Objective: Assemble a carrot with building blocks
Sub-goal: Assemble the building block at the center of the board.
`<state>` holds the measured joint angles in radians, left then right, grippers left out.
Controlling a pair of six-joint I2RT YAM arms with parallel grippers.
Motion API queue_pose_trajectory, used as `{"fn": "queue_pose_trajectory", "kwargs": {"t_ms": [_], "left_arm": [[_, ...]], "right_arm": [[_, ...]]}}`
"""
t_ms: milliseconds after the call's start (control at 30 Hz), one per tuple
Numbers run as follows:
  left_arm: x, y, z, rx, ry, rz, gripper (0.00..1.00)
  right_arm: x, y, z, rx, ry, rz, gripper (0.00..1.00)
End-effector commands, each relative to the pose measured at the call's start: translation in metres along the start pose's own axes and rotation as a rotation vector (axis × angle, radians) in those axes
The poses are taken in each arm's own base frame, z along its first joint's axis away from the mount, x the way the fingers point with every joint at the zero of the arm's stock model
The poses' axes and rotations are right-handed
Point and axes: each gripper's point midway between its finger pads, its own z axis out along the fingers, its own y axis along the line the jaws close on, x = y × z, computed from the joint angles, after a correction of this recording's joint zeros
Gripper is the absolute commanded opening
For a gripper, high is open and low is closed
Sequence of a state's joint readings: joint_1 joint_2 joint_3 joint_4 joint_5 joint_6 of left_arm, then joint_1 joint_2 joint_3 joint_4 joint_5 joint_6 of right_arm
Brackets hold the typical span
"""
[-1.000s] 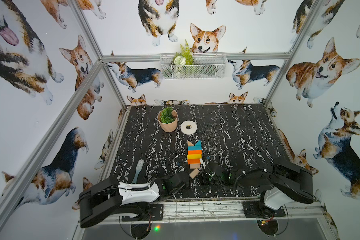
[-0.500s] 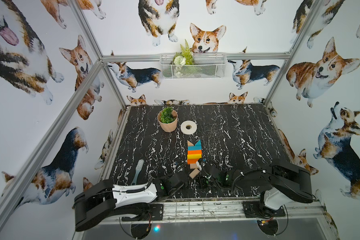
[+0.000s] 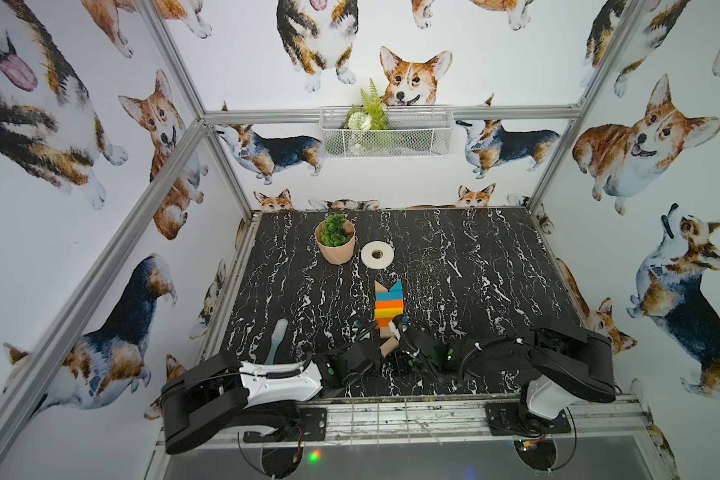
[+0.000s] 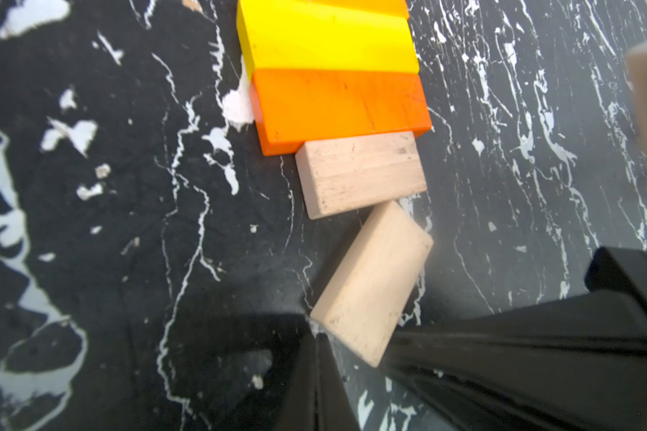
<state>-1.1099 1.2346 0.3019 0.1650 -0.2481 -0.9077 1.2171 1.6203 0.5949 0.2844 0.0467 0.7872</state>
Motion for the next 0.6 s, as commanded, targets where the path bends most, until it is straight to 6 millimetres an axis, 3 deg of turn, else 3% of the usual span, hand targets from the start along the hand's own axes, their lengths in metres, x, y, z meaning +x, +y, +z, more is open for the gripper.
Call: {"fn": "queue_pose_trajectory", "kwargs": {"t_ms": [0, 567], "left_arm": [[-0.0067, 0.0036, 0.0009, -0.01, -0.006, 0.0, 0.0], [-0.0132, -0.0002, 0.01, 0.025, 0.001, -0.028, 0.0]], "right_arm": [[0.0086, -0.0048, 0.0024, 0.018, 0.036, 0.013, 0.0], [0.0077, -0.0032, 0.0069, 0.008, 0.027, 0.018, 0.0]]}}
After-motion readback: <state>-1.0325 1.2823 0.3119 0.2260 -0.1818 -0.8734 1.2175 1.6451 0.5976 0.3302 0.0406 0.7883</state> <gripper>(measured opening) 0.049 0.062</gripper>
